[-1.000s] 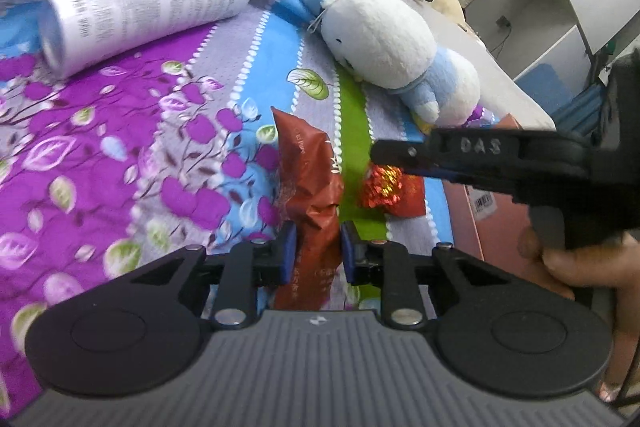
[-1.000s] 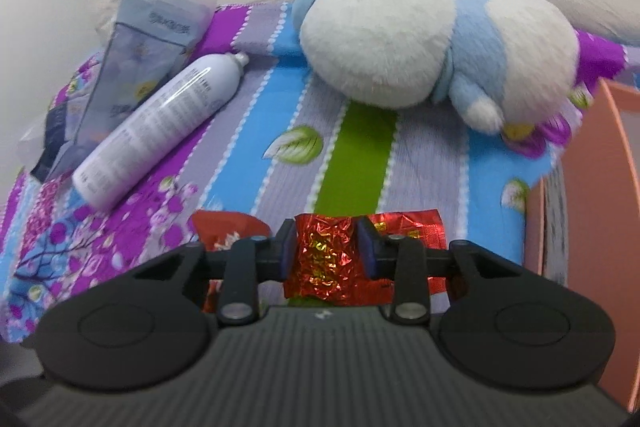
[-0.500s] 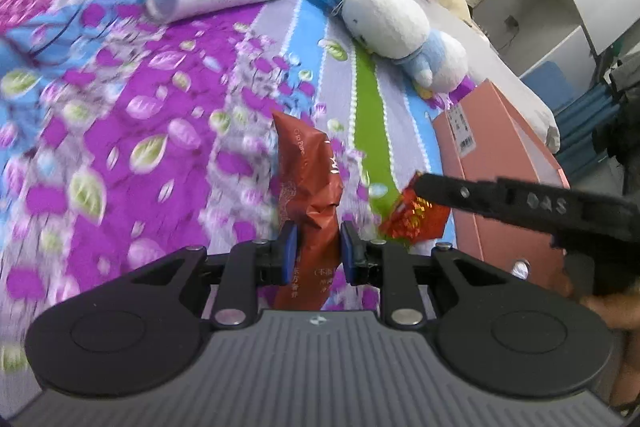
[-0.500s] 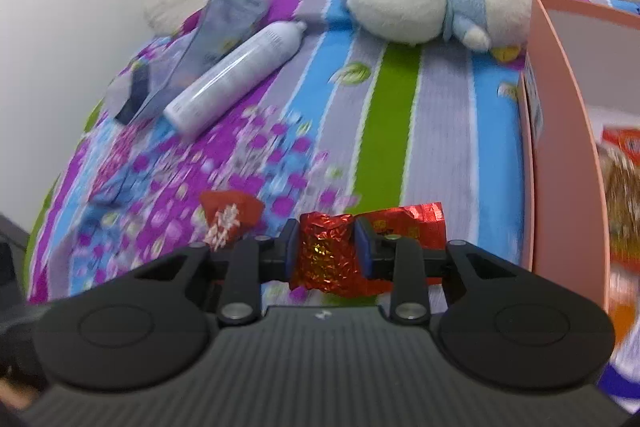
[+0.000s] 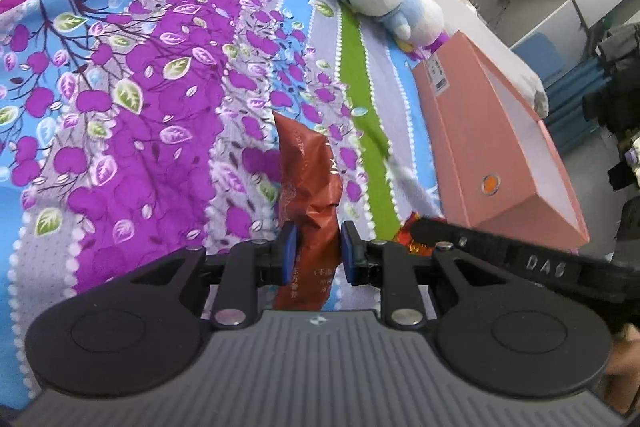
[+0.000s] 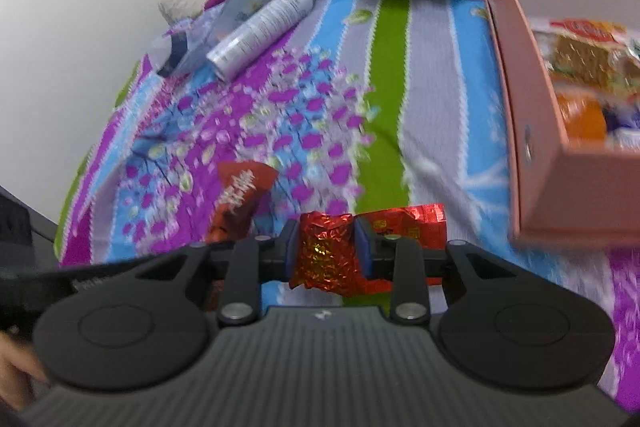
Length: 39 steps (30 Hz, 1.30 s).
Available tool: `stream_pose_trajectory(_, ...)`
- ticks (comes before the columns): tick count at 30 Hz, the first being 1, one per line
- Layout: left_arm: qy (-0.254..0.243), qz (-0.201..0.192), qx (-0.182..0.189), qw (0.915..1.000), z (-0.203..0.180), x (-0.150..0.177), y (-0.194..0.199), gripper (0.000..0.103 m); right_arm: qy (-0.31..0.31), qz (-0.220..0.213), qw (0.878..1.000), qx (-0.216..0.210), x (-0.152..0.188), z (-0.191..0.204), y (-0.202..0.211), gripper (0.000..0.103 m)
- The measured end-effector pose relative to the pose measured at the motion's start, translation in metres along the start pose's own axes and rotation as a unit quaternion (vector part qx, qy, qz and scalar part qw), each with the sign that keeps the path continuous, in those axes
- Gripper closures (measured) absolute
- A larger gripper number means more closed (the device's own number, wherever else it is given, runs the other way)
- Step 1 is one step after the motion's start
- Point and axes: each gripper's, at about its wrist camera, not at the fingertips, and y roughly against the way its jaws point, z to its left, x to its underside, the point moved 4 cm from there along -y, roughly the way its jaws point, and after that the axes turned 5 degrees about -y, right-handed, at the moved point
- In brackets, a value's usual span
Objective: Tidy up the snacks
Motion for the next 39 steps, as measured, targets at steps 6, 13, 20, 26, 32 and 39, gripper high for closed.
stream_pose_trajectory(6, -0.012, 0.015, -0.013, 0.9997, -0.003, 0.002, -0.002, 0.075, 0.002, -0.009, 1.0, 0.007, 0.016, -0.006, -0.007, 0.067)
stream_pose_trajectory(13, -0.005, 0.011, -0.024, 0.9996, -0.003, -0.005, -0.003, 0.037, 0.025, -0.018, 1.0, -0.006, 0.016, -0.007, -0.006, 0.045)
stream_pose_trajectory(20, -0.014, 0.027, -0.026, 0.9992, -0.005, -0.005, -0.01, 0.03, 0.076, -0.013, 0.997, 0.002, 0.035, 0.0, -0.013, 0.046)
stream_pose_trajectory(26, -0.021, 0.032, -0.033, 0.9987, -0.008, -0.004, -0.016, 0.03, 0.109, -0.038, 0.993, 0.036, 0.046, 0.006, -0.025, 0.045)
stream_pose_trajectory(32, -0.039, 0.034, -0.045, 0.9976, -0.011, -0.003, -0.018, 0.03, 0.125, -0.053, 0.989, 0.05, 0.048, 0.01, -0.021, 0.061)
stream_pose_trajectory(39, -0.073, 0.039, -0.065, 0.9944, -0.017, -0.002, -0.028, 0.031, 0.131, -0.068, 0.988, 0.055, 0.049, 0.013, -0.001, 0.061)
